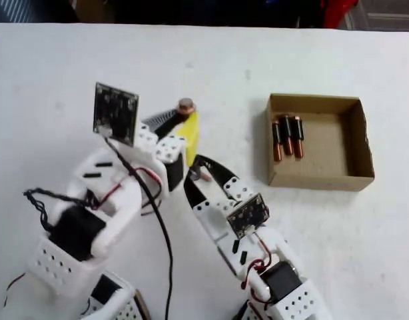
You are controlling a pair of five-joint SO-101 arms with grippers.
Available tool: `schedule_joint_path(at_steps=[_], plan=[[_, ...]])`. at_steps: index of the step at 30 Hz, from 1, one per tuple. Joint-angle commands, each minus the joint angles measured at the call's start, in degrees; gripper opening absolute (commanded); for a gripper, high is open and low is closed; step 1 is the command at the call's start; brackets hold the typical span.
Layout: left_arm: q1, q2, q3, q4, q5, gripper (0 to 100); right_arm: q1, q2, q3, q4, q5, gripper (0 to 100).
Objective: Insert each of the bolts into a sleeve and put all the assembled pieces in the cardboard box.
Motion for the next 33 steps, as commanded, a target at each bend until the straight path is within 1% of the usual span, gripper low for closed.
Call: schedule_joint_path(at_steps=[1, 5, 12, 15, 19, 31, 33], plan=[[2.2, -5.7, 3.0, -4.2, -0.4, 2, 0.0, -1.2, 0.4, -1.5, -0.2, 1.6], [1.9, -9.1, 8.0, -7.7, -0.5, 2, 0.0, -1.2, 0.4, -1.5, -0.2, 1.6], [1.8, -13.5, 16.9, -17.5, -0.5, 2, 0.0, -1.2, 0.4, -1.5, -0.2, 1.6], [1.8, -14.3, 19.2, -19.8, -1.7, 2, 0.0, -1.2, 0.4, -1.5, -0.2, 1.6], [1.8, -14.4, 19.9, -20.0, -4.7, 2, 0.0, -1.2, 0.4, -1.5, -0.2, 1.6], [1.8, -14.4, 20.0, -19.8, -4.7, 2, 0.0, -1.2, 0.4, -1.5, -0.2, 1.6], [1.8, -14.4, 20.0, -18.6, -4.6, 2, 0.0, -1.2, 0.4, -1.5, -0.2, 1.6]])
